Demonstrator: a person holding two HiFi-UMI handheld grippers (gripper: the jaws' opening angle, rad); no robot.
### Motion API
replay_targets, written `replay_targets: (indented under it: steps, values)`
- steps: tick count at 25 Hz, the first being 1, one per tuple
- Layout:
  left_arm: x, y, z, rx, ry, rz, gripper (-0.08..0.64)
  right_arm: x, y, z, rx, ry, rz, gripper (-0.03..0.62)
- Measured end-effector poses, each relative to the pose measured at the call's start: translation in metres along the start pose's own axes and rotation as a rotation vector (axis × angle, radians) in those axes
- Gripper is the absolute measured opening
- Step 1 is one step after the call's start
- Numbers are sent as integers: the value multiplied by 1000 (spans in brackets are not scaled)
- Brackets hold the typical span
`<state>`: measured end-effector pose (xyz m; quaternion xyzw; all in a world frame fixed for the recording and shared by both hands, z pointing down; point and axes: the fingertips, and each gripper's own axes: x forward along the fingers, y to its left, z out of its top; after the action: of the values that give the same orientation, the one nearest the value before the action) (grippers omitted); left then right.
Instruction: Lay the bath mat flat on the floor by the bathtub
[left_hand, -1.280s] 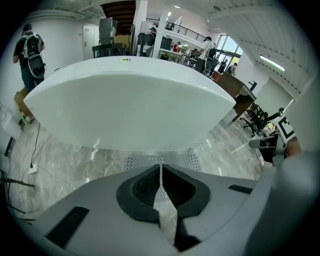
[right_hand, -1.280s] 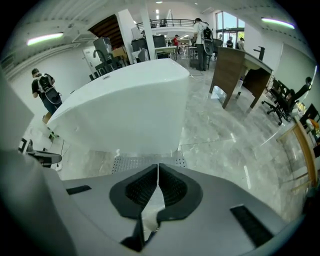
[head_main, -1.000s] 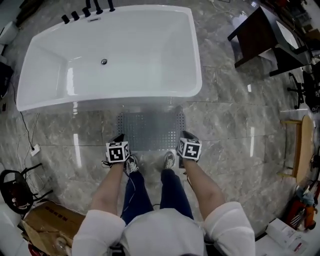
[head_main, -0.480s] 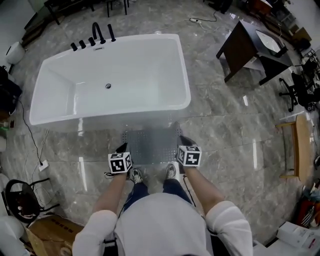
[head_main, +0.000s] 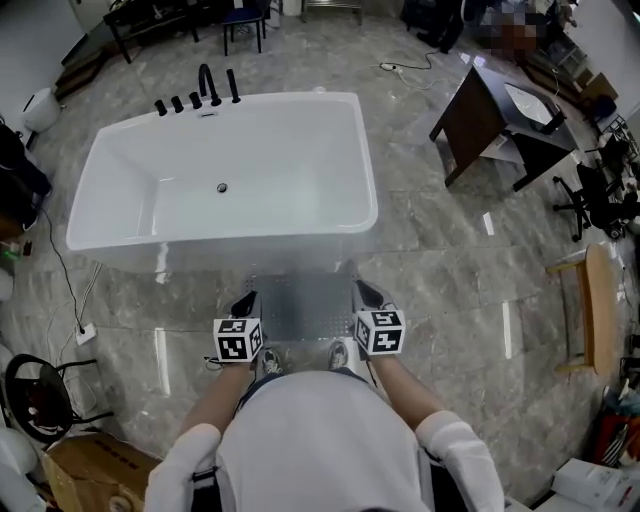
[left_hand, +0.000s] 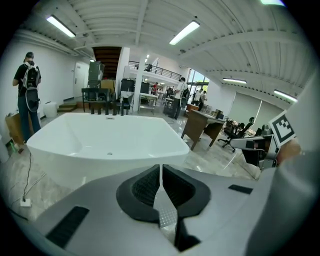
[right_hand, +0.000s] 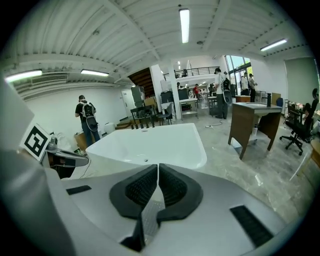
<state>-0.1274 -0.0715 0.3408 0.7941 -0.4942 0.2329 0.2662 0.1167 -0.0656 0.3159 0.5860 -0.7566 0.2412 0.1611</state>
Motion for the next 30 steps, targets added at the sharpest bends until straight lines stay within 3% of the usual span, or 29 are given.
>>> replay_targets:
  steps: [5,12,23,30]
  values:
    - [-18,-6,19,15,-69,-7,44,-20,12,28,44,-81,28,37]
    - [-42,-16,53,-58,-167,-54,44,-40,20,58,82,-154,58,37]
    - [-80,-33,103,-91,-314,-127,44,-82,26,100,-53,-244,53,37]
    - [-101,-40,136,30,-396,-128,44,-94,38,134,-107,-318,95,37]
